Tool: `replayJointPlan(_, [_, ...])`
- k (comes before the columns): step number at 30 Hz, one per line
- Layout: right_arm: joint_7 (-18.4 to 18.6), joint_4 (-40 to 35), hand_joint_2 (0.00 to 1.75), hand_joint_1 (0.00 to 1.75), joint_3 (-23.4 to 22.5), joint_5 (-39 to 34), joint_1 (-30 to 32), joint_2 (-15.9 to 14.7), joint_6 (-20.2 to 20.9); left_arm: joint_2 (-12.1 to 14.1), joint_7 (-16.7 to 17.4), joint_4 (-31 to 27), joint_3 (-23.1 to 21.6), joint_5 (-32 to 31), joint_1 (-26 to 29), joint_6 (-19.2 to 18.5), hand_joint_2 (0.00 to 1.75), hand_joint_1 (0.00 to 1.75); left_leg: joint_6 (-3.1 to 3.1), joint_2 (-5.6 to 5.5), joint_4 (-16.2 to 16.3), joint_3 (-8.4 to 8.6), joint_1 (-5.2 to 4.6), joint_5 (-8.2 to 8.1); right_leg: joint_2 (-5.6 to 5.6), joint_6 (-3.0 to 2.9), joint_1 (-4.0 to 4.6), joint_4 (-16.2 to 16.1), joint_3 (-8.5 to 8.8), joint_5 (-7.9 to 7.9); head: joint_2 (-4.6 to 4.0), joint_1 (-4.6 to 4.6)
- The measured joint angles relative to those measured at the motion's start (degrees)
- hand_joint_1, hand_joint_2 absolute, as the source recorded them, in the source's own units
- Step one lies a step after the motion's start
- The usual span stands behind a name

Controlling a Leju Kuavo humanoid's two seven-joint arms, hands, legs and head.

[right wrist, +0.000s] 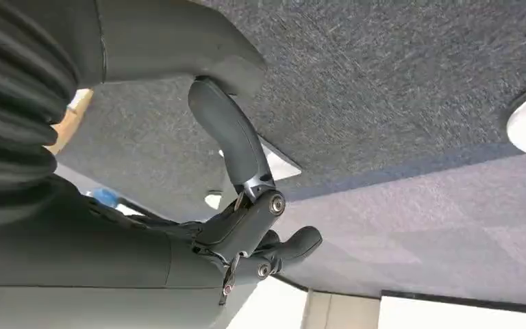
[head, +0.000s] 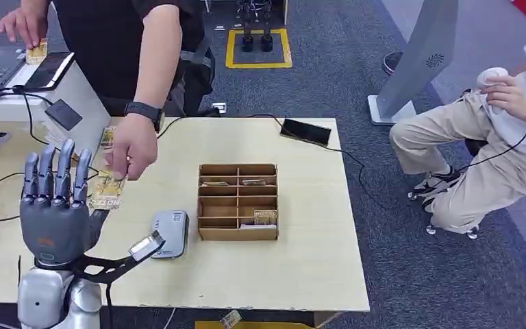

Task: Pass the card to the sensor for recognition and then transmit it.

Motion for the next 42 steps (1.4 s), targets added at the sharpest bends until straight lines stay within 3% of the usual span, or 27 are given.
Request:
replayJointPlan(18, [1.8, 1.4, 1.75, 0.0, 0.04, -3.0, -0.21, 0.0, 0.0, -0.13, 2.5, 9.38, -0.04, 3.7, -1.83, 0.0, 1.75, 1.75, 0.0, 0.0, 0.0, -0.01, -0.01, -0.01, 0.01, 0.0, 0.0, 0.0, -0.02, 0.0, 0.0, 0.0])
replayJointPlan(30, [1.73, 1.88, 1.75, 0.0, 0.04, -3.63, -0.21, 0.0, 0.0, -0.26, 0.03, 12.22, -0.04, 4.7, -2.2, 0.02, 1.75, 1.75, 0.0, 0.0, 0.0, -0.01, 0.0, 0.0, 0.01, 0.0, 0.0, 0.0, -0.01, 0.0, 0.0, 0.0])
replayJointPlan(42, [2.6, 2.17, 1.75, 0.0, 0.02, -4.68, -0.22, 0.0, 0.0, -0.26, 0.05, 14.1, 0.02, 5.29, -2.3, 0.02, 1.75, 1.75, 0.0, 0.0, 0.0, -0.02, 0.0, 0.0, 0.0, 0.0, 0.0, 0.0, 0.0, 0.0, 0.0, 0.0])
